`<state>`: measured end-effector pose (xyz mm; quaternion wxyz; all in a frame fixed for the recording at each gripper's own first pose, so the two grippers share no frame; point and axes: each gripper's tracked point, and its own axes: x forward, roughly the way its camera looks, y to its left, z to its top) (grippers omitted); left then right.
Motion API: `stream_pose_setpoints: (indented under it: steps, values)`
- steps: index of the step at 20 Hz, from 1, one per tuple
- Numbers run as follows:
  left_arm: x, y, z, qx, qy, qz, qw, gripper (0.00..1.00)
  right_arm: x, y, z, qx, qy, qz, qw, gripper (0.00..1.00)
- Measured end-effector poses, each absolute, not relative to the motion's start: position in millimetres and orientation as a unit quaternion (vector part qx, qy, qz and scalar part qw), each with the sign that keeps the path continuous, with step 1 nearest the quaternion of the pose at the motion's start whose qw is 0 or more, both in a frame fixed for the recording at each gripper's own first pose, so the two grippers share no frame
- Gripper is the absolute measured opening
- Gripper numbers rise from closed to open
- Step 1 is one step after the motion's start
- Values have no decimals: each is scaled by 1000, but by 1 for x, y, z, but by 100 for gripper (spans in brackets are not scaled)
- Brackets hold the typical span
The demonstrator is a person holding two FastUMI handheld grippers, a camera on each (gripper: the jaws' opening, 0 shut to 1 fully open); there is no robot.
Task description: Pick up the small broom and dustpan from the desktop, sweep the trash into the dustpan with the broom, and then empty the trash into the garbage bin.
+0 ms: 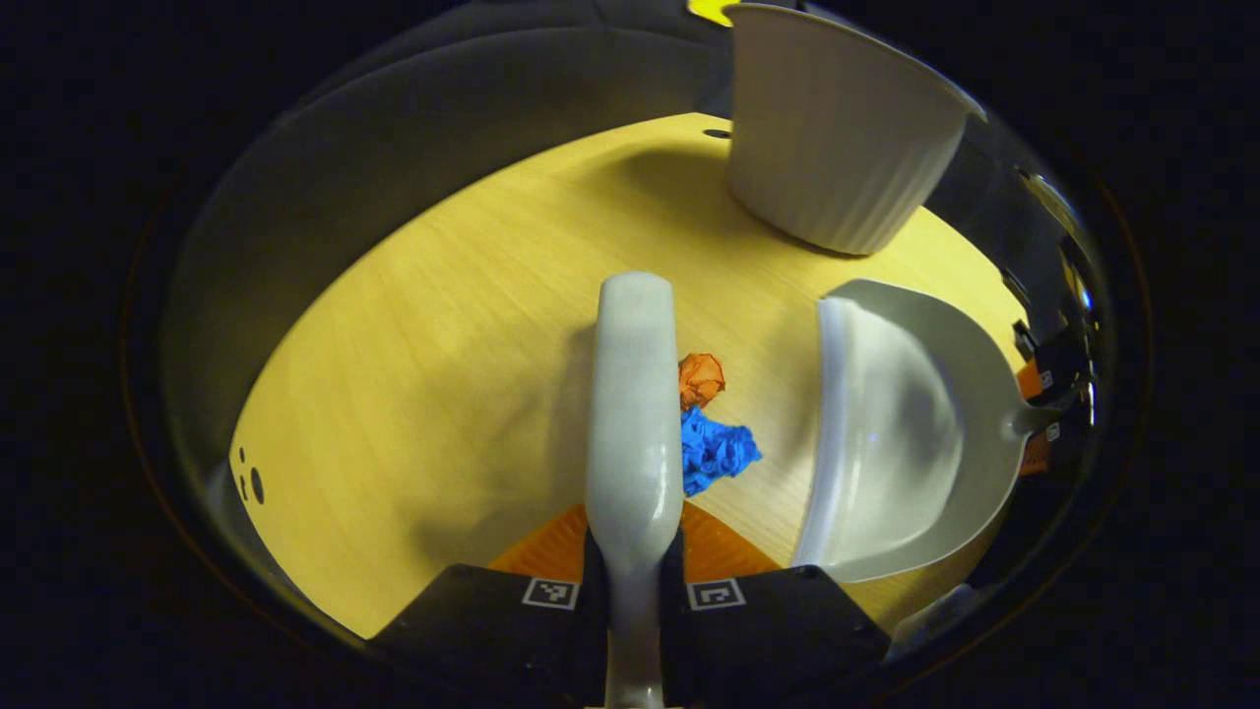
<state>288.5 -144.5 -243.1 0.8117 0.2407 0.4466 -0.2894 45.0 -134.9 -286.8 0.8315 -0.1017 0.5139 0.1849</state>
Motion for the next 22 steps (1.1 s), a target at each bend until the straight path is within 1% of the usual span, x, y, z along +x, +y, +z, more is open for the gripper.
stream_pose_setpoints:
  steps: [2, 3, 4, 5, 6, 7, 10, 12, 15, 16, 17, 19, 21, 22]
  values:
    - [262, -165, -246, 219, 464, -321, 796, 25, 49, -127, -291, -103, 514, 185, 831, 34]
    - [253, -169, -247, 217, 469, -334, 788, 26, 50, -124, -292, -102, 514, 185, 831, 39]
    - [245, -174, -247, 220, 474, -348, 779, 27, 52, -120, -293, -102, 514, 186, 831, 39]
    - [235, -178, -252, 221, 480, -360, 769, 25, 52, -119, -293, -101, 514, 186, 831, 34]
    - [224, -184, -253, 216, 486, -373, 760, 26, 53, -118, -293, -102, 514, 186, 831, 29]
    - [214, -191, -255, 211, 491, -385, 753, 25, 54, -118, -293, -101, 514, 186, 831, 34]
    - [200, -197, -253, 199, 499, -392, 747, 26, 53, -123, -286, -97, 514, 182, 833, 34]
    - [203, -192, -249, 196, 491, -374, 762, 25, 53, -126, -300, -95, 514, 176, 834, 34]
    - [205, -183, -241, 178, 469, -342, 795, 24, 55, -133, -304, -81, 509, 169, 840, 34]
    - [206, -178, -237, 171, 459, -327, 808, 26, 52, -142, -302, -74, 507, 169, 842, 34]
    - [207, -173, -234, 162, 447, -309, 824, 24, 51, -150, -300, -72, 505, 169, 844, 34]
    - [204, -163, -225, 136, 426, -281, 849, 25, 48, -166, -295, -72, 497, 162, 849, 34]
    - [197, -145, -224, 115, 416, -256, 865, 26, 52, -160, -312, -72, 495, 156, 852, 34]
    - [193, -132, -226, 122, 411, -237, 871, 25, 53, -164, -314, -74, 494, 155, 852, 39]
